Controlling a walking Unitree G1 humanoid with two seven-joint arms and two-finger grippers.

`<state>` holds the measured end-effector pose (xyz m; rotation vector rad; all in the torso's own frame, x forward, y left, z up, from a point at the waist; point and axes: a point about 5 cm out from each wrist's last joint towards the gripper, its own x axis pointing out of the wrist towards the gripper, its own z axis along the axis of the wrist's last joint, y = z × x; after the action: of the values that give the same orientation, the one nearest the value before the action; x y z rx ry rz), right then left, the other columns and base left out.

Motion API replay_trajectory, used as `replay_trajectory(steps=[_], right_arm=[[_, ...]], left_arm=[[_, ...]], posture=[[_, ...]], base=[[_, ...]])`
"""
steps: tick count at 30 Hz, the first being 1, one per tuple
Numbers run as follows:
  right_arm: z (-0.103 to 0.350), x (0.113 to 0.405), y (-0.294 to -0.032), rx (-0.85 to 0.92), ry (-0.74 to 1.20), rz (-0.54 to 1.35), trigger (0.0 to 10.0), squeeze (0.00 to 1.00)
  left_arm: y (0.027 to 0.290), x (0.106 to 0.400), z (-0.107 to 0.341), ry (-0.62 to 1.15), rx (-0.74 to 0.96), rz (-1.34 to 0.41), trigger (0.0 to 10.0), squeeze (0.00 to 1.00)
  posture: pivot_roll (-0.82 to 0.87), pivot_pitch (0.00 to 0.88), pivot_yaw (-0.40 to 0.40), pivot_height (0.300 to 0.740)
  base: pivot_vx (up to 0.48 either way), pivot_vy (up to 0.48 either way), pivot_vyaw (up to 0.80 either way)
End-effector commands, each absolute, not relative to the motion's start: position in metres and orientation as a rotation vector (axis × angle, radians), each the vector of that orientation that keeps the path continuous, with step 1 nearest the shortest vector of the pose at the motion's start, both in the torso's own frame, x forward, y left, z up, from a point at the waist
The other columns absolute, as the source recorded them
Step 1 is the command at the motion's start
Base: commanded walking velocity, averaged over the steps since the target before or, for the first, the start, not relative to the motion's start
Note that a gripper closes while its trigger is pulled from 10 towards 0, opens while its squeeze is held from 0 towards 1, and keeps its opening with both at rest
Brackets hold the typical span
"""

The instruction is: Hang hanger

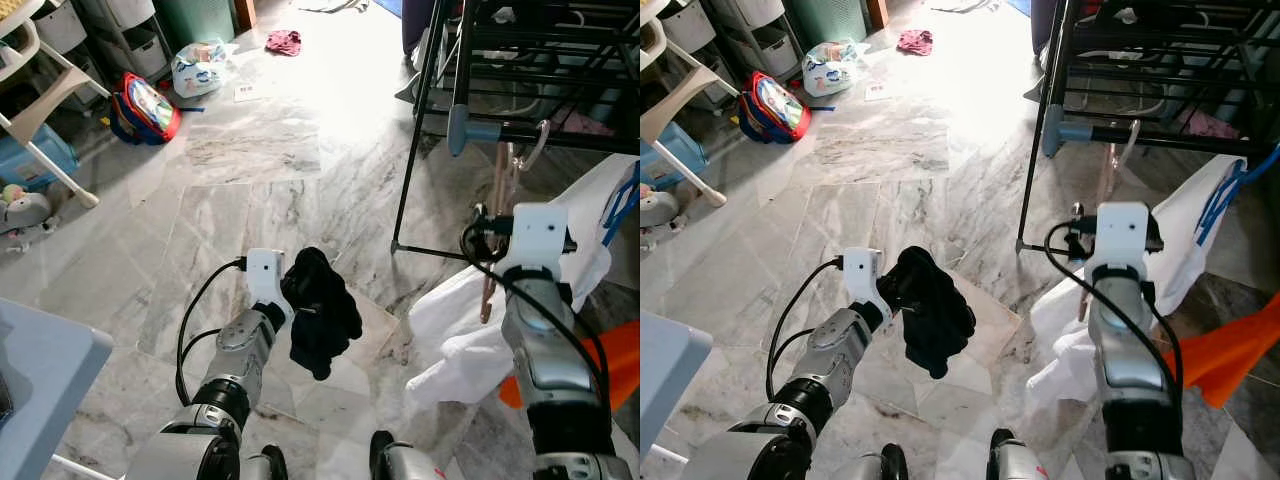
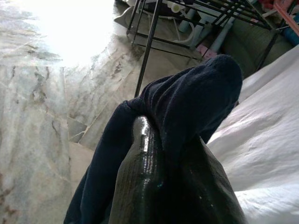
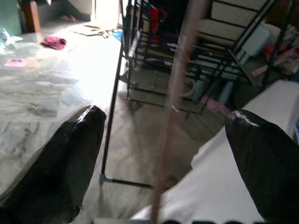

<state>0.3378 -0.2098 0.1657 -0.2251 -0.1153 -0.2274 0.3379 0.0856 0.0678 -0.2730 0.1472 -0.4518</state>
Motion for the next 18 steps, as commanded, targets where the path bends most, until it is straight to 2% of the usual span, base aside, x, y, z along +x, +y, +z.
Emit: replay_trajectory(steps=[1,9,18], right_arm=[[0.156,0.34,-0.206,-0.219,-0.067,-0.205,10.0,0.0],[0.128,0.347,-0.204,-0.177,0.105,-0.187,10.0,0.0],[0.13,0.342,-0.216,-0.193,0.091,-0.214,10.0,0.0]], left_arm=[[0.087,0.34,0.07,0.142,-0.263,-0.448,10.0,0.0],[0.088,0.339,0.069,0.149,-0.264,-0.448,10.0,0.0],[0.089,0.339,0.068,0.157,-0.259,-0.449,10.0,0.0]], posture=[[-0.14,0.203,0.085,0.74],[-0.13,0.2,0.083,0.74],[-0.14,0.202,0.089,0.74]], base=[[0.0,0.0,0.0],[0.0,0.0,0.0],[0.0,0.0,0.0]])
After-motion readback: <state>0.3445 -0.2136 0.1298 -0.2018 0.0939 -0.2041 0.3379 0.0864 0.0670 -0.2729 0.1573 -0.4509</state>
